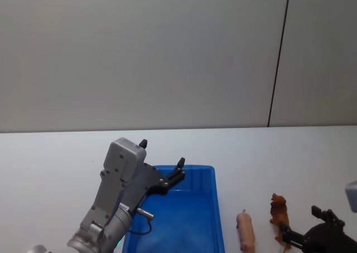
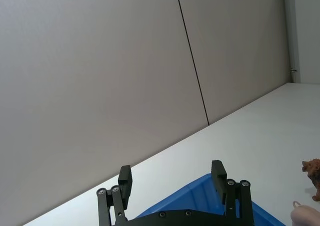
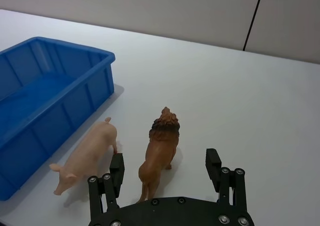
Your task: Pick up the two dolls from the table and place them into the box.
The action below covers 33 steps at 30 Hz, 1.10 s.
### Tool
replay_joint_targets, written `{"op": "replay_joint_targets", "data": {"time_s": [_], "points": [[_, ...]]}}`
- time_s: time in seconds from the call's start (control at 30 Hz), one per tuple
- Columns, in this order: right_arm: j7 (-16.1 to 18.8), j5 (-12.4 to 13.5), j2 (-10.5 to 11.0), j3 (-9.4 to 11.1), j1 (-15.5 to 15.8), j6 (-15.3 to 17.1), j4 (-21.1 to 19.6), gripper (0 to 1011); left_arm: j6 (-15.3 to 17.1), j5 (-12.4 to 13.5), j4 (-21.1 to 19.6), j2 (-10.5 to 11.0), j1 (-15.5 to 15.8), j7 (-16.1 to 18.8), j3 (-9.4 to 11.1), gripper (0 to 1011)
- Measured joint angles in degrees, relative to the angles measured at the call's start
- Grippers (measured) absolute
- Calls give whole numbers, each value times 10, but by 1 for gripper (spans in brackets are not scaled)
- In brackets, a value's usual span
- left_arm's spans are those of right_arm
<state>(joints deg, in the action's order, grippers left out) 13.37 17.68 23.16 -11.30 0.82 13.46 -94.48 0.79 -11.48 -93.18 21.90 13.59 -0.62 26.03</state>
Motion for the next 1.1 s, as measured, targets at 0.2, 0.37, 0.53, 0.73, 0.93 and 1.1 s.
{"op": "replay_joint_targets", "data": {"time_s": [0.2, 0.37, 0.53, 0.73, 0.93, 1.1], "points": [[7, 0, -9, -5, -13, 16, 20, 1001, 0, 0, 0, 0, 0, 0, 0, 1001], [11, 2, -16, -7, -21, 28, 33, 996, 0, 0, 0, 0, 0, 0, 0, 1001], [14, 9, -22, -9, -31, 40, 50, 878, 0, 0, 0, 0, 0, 0, 0, 1001], [16, 16, -29, -11, -41, 50, 66, 702, 0, 0, 0, 0, 0, 0, 0, 1001], [17, 19, -33, -12, -46, 54, 74, 500, 0, 0, 0, 0, 0, 0, 0, 1001], [15, 21, -34, -12, -48, 52, 75, 358, 0, 0, 0, 0, 0, 0, 0, 1001]]}}
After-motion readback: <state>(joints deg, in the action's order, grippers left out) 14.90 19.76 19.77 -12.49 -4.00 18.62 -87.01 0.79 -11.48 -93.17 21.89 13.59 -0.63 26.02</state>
